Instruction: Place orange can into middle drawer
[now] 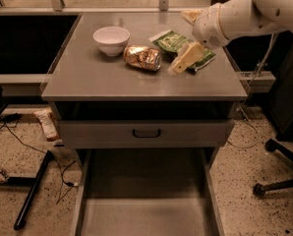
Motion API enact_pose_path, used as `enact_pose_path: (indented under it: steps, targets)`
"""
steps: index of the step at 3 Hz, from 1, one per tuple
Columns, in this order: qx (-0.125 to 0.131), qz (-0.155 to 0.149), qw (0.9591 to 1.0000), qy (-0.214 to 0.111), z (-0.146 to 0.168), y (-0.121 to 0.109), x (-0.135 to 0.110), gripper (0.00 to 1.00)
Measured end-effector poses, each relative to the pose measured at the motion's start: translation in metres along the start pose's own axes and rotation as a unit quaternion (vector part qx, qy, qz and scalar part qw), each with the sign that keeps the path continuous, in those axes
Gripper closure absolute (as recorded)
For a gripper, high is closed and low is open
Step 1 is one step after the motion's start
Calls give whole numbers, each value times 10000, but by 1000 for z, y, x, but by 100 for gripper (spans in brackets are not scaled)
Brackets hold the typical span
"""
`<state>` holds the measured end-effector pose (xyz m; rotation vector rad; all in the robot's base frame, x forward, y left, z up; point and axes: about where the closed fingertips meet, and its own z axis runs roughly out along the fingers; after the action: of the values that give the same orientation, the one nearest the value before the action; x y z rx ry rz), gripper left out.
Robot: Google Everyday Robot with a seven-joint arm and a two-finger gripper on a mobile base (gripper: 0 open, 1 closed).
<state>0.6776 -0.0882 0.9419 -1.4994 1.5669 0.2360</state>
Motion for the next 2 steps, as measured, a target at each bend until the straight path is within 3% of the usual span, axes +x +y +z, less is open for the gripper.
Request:
enact_pose_path:
  steps: [1,2]
  targets:
    - [154,125,9998,29,13,0,4,0]
    - [249,425,9987,-158,43,0,14,0]
